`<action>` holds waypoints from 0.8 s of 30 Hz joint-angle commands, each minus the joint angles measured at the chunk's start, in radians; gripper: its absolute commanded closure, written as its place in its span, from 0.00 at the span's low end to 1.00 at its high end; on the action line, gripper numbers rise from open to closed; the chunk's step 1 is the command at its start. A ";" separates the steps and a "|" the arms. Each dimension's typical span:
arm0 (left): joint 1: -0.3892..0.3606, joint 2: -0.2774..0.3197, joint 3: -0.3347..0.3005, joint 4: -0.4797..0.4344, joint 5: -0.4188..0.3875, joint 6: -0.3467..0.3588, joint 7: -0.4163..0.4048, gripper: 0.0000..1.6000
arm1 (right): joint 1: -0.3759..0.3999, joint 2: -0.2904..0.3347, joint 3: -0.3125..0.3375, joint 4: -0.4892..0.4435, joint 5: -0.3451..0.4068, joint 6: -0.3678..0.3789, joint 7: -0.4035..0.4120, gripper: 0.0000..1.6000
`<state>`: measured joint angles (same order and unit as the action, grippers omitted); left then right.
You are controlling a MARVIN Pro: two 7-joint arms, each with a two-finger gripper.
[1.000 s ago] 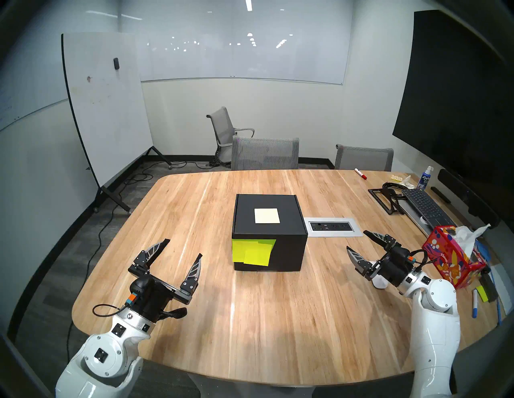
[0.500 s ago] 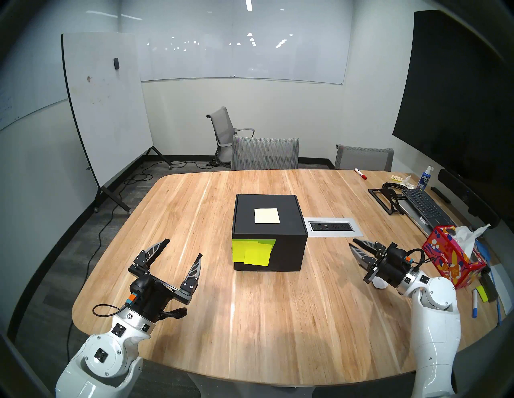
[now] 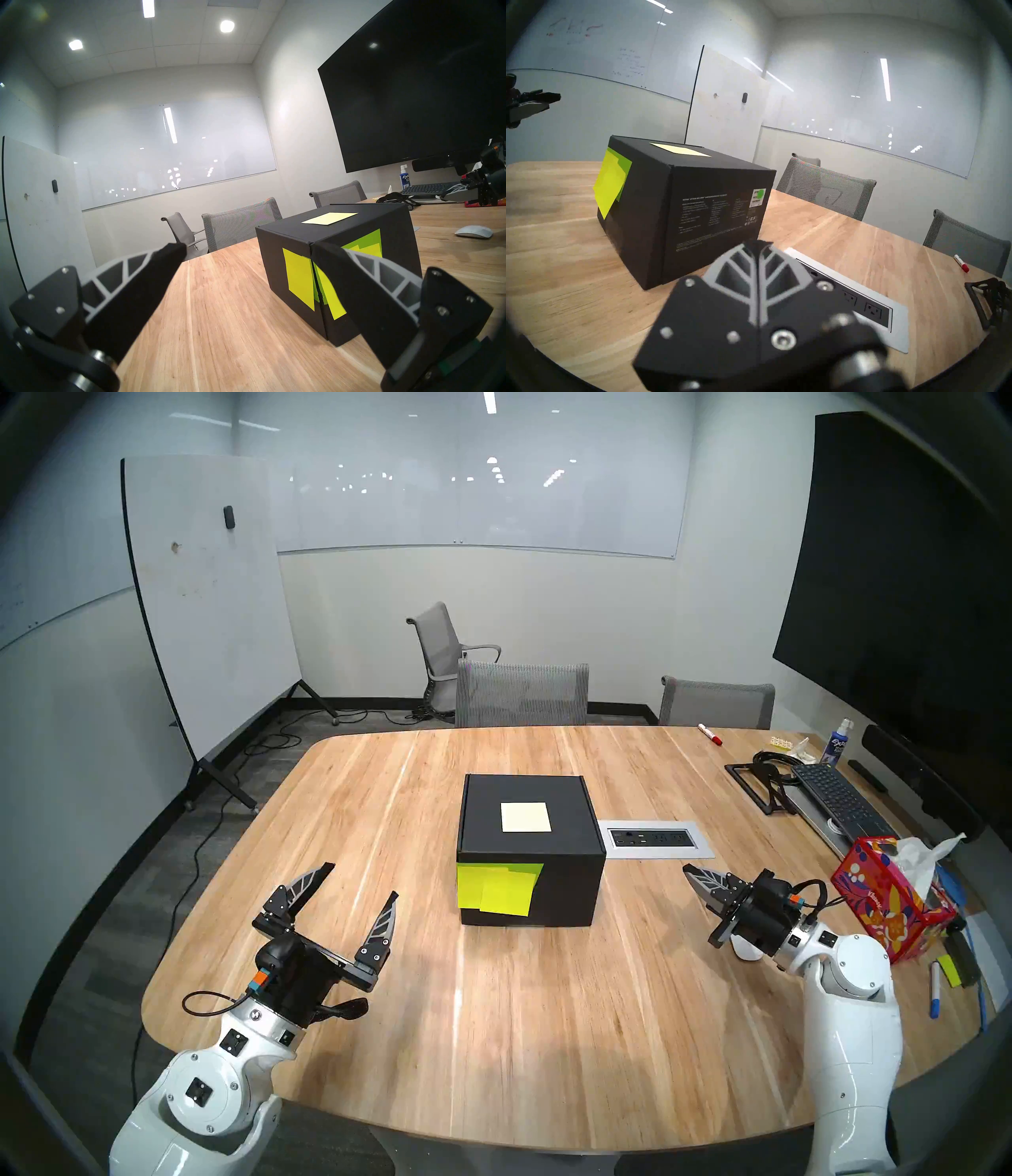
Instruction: Open the box and place the mouse inside
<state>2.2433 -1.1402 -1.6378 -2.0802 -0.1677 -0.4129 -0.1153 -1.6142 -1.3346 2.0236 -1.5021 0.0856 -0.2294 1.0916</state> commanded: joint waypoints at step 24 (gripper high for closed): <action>-0.001 -0.001 0.001 -0.017 0.000 -0.002 0.000 0.00 | 0.004 -0.002 -0.053 0.023 -0.026 -0.050 -0.006 1.00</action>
<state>2.2434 -1.1400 -1.6378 -2.0802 -0.1677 -0.4128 -0.1153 -1.6079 -1.3314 1.9716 -1.4544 0.0584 -0.2734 1.0872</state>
